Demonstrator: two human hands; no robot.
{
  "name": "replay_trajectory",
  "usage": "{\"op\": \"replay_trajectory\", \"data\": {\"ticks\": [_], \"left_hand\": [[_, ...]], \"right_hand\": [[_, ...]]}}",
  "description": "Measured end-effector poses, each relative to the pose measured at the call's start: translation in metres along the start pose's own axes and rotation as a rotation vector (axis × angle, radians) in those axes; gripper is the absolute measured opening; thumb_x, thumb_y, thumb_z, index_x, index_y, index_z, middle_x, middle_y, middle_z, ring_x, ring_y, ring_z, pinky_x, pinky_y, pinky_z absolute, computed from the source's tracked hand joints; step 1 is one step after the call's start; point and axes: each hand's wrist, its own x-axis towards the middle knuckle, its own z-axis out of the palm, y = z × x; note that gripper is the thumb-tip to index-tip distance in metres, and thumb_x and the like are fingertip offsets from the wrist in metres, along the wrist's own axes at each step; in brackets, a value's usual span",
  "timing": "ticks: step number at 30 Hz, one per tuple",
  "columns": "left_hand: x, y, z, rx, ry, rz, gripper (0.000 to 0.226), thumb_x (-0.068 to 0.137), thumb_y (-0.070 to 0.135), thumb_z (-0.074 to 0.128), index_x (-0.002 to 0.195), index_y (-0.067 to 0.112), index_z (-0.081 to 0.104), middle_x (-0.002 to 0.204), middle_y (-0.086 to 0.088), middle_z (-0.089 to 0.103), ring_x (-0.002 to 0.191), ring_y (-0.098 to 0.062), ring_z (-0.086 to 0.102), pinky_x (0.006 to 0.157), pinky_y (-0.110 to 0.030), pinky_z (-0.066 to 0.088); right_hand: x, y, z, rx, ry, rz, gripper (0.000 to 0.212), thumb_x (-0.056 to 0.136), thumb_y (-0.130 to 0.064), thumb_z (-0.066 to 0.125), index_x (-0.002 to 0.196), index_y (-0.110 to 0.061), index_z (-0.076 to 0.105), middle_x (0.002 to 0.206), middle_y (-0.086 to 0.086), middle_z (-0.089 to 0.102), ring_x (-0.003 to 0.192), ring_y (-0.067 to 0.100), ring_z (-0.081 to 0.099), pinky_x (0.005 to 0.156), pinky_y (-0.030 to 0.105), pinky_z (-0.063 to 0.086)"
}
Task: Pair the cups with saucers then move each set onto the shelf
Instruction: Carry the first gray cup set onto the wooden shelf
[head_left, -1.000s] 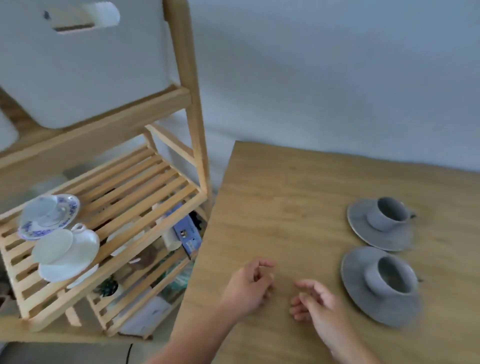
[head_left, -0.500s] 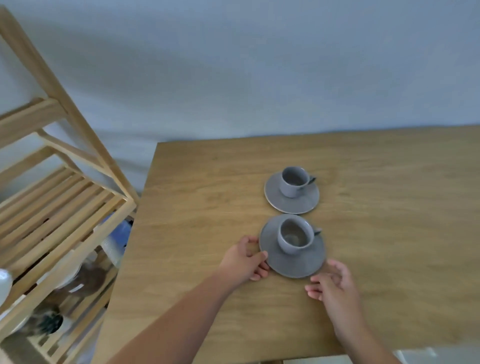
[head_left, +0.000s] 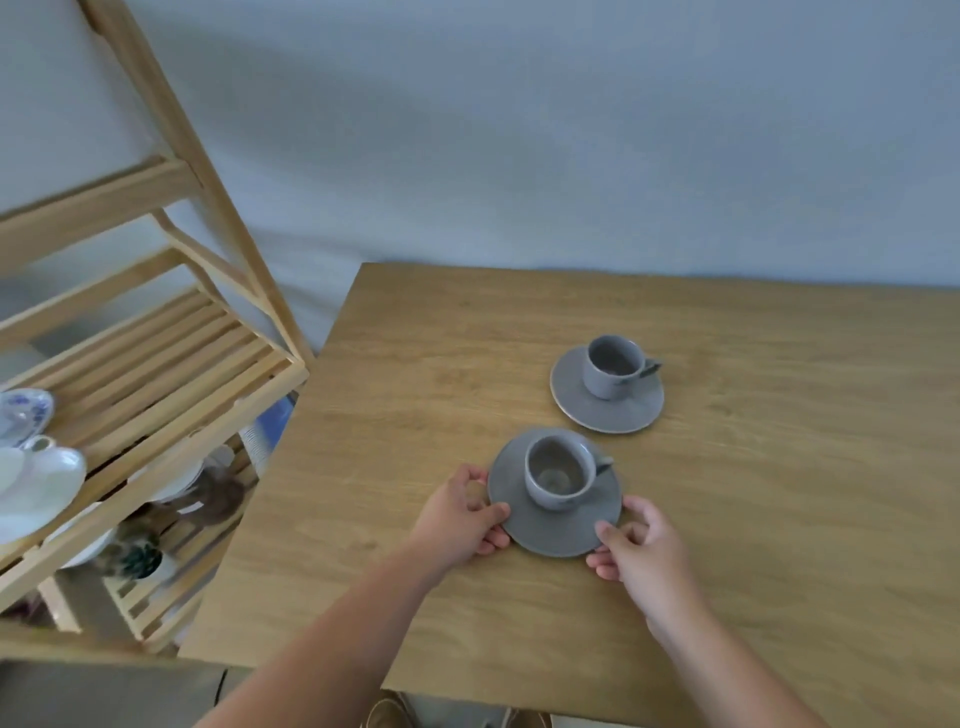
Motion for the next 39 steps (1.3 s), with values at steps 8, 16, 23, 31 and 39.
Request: {"op": "replay_trajectory", "data": {"ticks": [8, 16, 23, 31, 39], "left_hand": [[-0.031, -0.029, -0.071, -0.226, 0.212, -0.021, 0.027, 0.091, 0.009, 0.067, 0.112, 0.018, 0.054, 0.064, -0.008, 0.068, 0.052, -0.013, 0.063, 0.051, -0.024, 0.055], [-0.046, -0.052, -0.189, -0.333, 0.423, -0.071, 0.024, 0.094, 0.010, 0.065, 0.115, 0.017, 0.058, 0.068, -0.010, 0.073, 0.057, -0.016, 0.066, 0.053, -0.027, 0.055], [-0.033, -0.058, -0.297, -0.385, 0.588, -0.059, 0.031, 0.093, 0.008, 0.065, 0.122, 0.012, 0.056, 0.074, -0.013, 0.075, 0.059, -0.017, 0.069, 0.068, -0.038, 0.062], [0.006, -0.065, -0.378, -0.327, 0.621, -0.134, 0.029, 0.096, 0.010, 0.062, 0.120, 0.014, 0.048, 0.075, -0.013, 0.074, 0.067, -0.024, 0.068, 0.068, -0.045, 0.063], [0.047, -0.081, -0.407, -0.378, 0.643, -0.262, 0.032, 0.095, 0.008, 0.061, 0.122, 0.014, 0.046, 0.082, -0.017, 0.074, 0.071, -0.025, 0.069, 0.077, -0.045, 0.061]], "right_hand": [[0.003, -0.021, 0.078, -0.089, -0.251, -0.070, 0.036, 0.092, -0.005, 0.060, 0.123, -0.021, 0.048, 0.070, 0.016, 0.065, 0.052, 0.013, 0.066, 0.049, 0.021, 0.054], [0.004, -0.055, 0.214, -0.137, -0.441, -0.093, 0.027, 0.093, -0.004, 0.057, 0.113, -0.020, 0.049, 0.075, 0.015, 0.062, 0.051, 0.016, 0.064, 0.048, 0.022, 0.055], [0.020, -0.096, 0.344, -0.196, -0.561, -0.084, 0.027, 0.094, -0.006, 0.058, 0.114, -0.021, 0.050, 0.074, 0.012, 0.065, 0.050, 0.016, 0.063, 0.048, 0.022, 0.056], [0.059, -0.118, 0.449, -0.370, -0.595, -0.117, 0.029, 0.095, -0.008, 0.057, 0.120, -0.020, 0.052, 0.072, 0.013, 0.070, 0.051, 0.016, 0.064, 0.049, 0.024, 0.056], [0.095, -0.115, 0.501, -0.497, -0.621, -0.100, 0.039, 0.094, -0.008, 0.057, 0.131, -0.019, 0.050, 0.078, 0.015, 0.072, 0.054, 0.017, 0.068, 0.058, 0.029, 0.059]]}}
